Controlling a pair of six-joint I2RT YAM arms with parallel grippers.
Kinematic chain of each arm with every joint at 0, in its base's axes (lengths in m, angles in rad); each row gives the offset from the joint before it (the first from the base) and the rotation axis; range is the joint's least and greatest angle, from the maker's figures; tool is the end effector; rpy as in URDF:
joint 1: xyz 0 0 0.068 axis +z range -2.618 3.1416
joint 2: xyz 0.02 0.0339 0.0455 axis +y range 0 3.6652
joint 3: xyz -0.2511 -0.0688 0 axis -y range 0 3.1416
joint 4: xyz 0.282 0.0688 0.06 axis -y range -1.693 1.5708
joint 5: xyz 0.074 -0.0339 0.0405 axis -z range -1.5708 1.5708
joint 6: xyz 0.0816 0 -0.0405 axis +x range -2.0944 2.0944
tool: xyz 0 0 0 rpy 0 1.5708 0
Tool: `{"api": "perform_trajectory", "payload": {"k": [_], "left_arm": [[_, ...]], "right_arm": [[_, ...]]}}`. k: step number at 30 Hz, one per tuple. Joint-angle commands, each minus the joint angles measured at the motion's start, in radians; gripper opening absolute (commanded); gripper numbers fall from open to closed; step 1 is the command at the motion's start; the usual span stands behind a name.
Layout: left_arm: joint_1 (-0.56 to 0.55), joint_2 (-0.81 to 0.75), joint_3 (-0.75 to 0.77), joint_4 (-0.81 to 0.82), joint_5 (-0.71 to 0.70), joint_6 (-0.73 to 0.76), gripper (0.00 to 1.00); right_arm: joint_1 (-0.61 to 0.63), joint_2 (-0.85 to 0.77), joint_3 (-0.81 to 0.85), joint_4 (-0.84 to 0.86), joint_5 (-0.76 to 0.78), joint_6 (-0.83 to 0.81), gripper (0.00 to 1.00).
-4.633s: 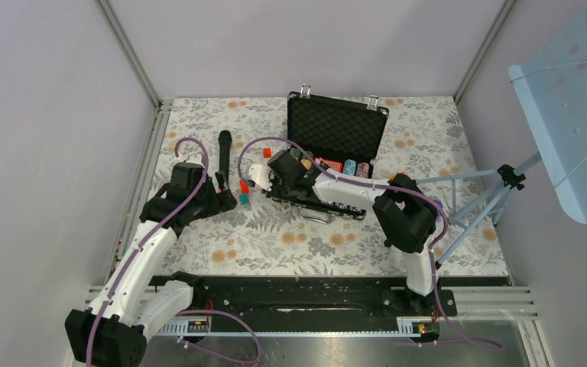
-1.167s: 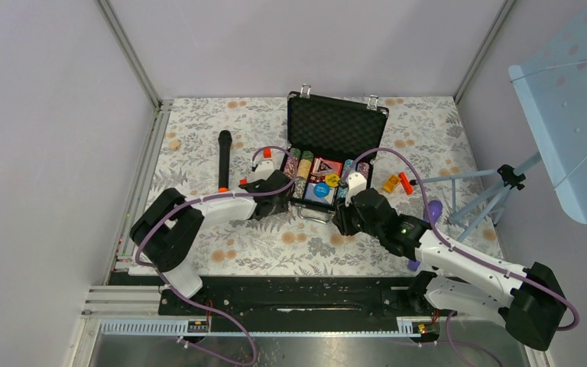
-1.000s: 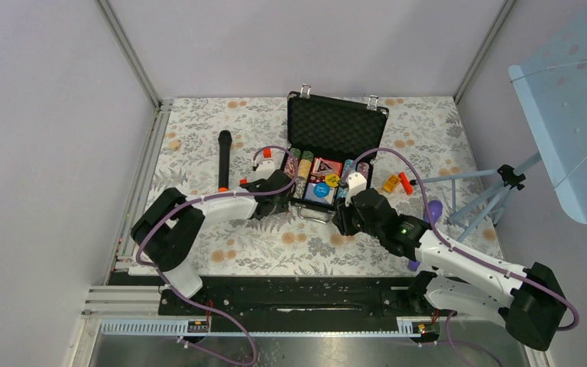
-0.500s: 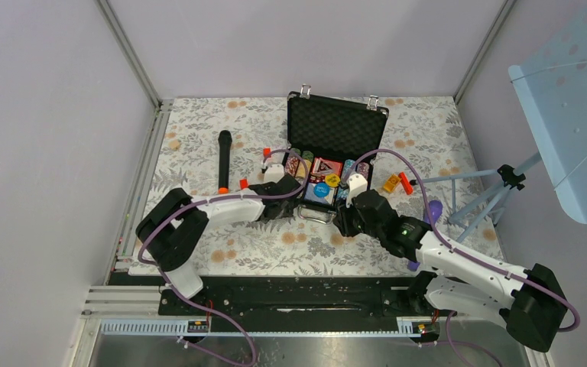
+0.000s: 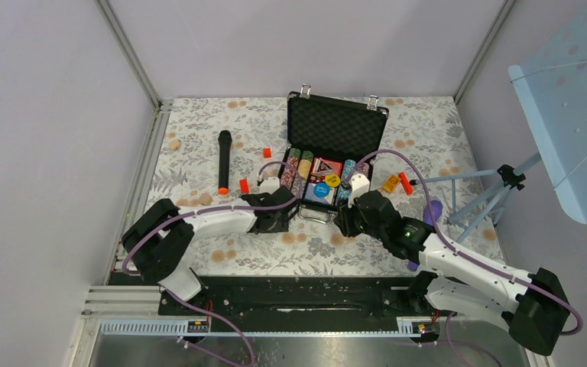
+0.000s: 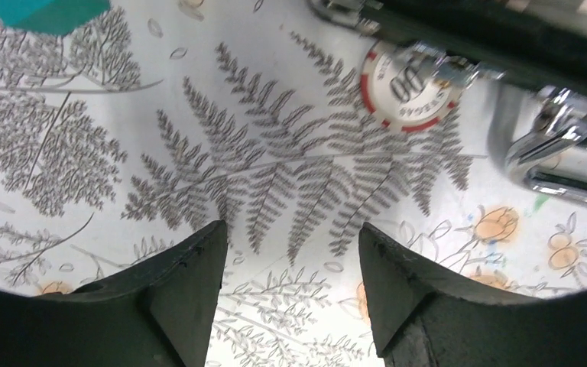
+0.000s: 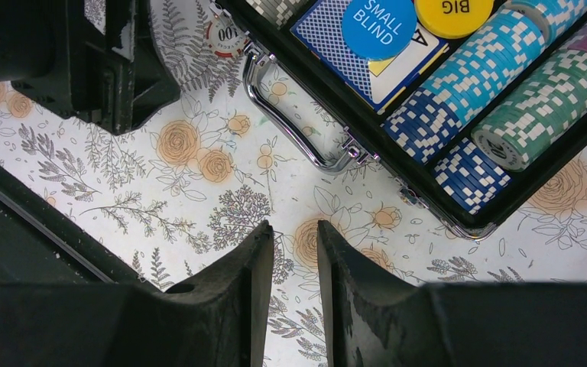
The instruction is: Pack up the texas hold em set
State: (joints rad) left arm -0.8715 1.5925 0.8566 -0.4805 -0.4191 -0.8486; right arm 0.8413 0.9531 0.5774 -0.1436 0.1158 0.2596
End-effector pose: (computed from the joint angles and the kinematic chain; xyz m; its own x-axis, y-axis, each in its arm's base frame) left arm 0.2354 -0.2283 0.0804 -0.8554 -0.0478 -0.5158 -0.0510 0.9987 -0.0081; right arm 0.2027 0.2125 0.1936 -0.4926 -0.1684 -0.8538 -0.5662 0.8071 0.1674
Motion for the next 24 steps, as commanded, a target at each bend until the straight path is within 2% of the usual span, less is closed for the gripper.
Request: {"api": "perform_trajectory", "payload": {"k": [1, 9, 15, 24], "left_arm": [[-0.012, -0.083, -0.045, -0.036, 0.009, -0.025, 0.64], [0.048, -0.118, 0.002, 0.125, 0.018, -0.002, 0.76], [0.129, -0.033, 0.042, 0.167, 0.035, 0.030, 0.76], [0.136, 0.065, 0.084, 0.204, 0.055, 0.058, 0.75]], "right_arm": [[-0.004, -0.022, -0.005, 0.009, 0.029, 0.007, 0.35], [-0.004, -0.035, -0.006, -0.006, 0.024, 0.017, 0.35], [-0.004, -0.057, -0.022, -0.014, 0.036, 0.017, 0.35], [-0.004, -0.043, -0.028, -0.014, 0.049, 0.005, 0.35]]}}
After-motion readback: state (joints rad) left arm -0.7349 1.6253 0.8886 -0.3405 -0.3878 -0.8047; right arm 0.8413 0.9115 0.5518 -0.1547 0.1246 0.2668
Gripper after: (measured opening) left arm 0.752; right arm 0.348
